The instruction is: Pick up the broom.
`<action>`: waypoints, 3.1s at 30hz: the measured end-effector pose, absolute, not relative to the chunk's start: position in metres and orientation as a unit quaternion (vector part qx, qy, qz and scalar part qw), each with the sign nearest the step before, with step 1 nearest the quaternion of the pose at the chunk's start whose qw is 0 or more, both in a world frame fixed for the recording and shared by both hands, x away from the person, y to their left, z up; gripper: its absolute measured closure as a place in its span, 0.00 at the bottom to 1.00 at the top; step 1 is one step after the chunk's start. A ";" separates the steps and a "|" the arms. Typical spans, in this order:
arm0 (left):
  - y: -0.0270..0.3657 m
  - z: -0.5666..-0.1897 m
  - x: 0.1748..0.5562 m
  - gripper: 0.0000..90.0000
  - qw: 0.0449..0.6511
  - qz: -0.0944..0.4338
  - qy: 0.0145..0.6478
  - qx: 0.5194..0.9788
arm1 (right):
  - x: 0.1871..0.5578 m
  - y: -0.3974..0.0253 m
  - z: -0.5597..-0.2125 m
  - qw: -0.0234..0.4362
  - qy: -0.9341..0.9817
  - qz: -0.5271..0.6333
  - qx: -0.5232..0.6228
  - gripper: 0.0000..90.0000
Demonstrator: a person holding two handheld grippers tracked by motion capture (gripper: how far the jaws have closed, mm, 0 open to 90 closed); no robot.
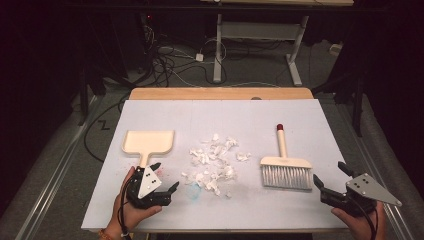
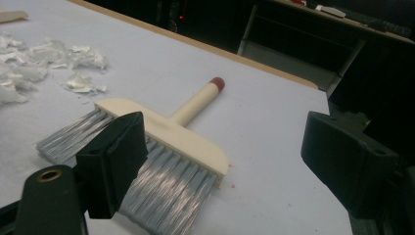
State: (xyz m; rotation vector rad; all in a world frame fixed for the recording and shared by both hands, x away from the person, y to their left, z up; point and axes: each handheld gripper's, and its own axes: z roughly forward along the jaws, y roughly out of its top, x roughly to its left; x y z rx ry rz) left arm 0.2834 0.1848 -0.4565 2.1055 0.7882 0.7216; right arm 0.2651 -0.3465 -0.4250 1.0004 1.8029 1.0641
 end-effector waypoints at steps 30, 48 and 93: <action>0.184 -0.461 0.280 0.20 0.371 0.279 0.310 0.830 | 0.351 -0.298 -0.410 0.336 0.761 0.364 0.418 0.35; 0.186 -0.466 0.282 0.20 0.371 0.258 0.304 0.839 | 0.473 -0.267 -0.448 0.152 0.784 0.178 0.575 0.47; 0.034 -0.400 0.292 0.29 0.506 0.129 0.211 0.827 | 0.349 -0.250 -0.353 0.297 0.728 0.458 0.414 0.79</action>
